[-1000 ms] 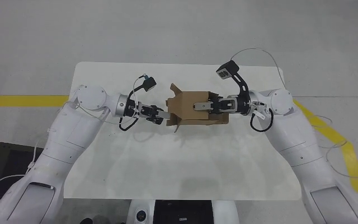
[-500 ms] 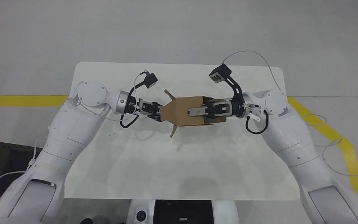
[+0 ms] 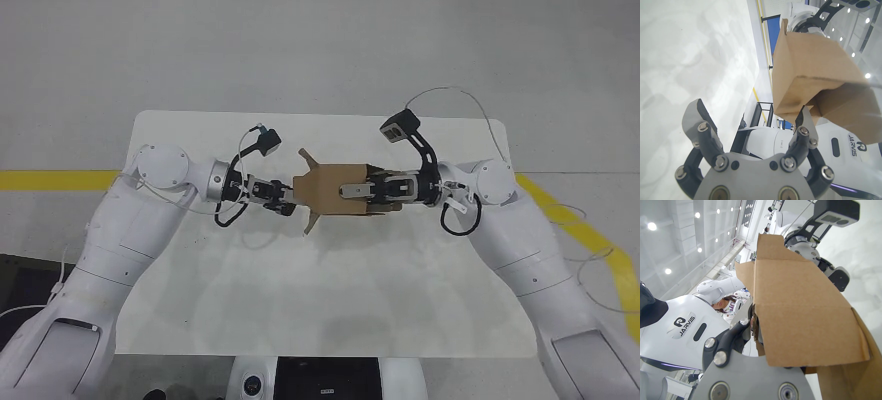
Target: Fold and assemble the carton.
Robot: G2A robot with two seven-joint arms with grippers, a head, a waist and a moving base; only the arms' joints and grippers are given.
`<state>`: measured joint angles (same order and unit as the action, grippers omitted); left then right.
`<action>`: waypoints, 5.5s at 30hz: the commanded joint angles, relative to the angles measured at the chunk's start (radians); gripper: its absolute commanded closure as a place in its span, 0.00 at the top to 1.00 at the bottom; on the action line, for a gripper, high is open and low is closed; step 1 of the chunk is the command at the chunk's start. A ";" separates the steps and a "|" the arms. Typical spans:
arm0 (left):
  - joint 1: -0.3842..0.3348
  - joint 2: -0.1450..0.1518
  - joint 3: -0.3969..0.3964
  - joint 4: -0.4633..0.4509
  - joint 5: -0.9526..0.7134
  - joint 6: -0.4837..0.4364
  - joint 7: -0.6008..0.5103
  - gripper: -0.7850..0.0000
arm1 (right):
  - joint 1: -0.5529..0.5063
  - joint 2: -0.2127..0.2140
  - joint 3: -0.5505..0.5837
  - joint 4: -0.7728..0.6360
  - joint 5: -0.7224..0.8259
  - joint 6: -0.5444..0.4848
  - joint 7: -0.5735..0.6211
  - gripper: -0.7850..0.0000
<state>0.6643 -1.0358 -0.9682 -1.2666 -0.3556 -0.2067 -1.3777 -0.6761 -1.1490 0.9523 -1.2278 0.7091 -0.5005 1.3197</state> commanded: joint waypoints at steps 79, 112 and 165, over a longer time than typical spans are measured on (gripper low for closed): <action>0.033 0.026 -0.044 -0.069 0.056 0.011 0.016 1.00 | -0.007 -0.048 -0.016 0.062 -0.082 0.017 0.017 0.00; 0.036 0.035 -0.054 -0.032 0.057 0.005 0.006 1.00 | 0.004 -0.039 -0.045 0.065 -0.040 0.089 0.089 0.00; 0.073 0.065 -0.087 -0.176 0.201 0.088 0.065 1.00 | 0.011 -0.036 -0.049 0.102 -0.274 0.070 -0.020 0.00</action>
<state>0.7377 -0.9698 -1.0613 -1.4520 -0.1563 -0.1230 -1.3135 -0.6636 -1.1852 0.9025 -1.1188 0.4326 -0.4289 1.2986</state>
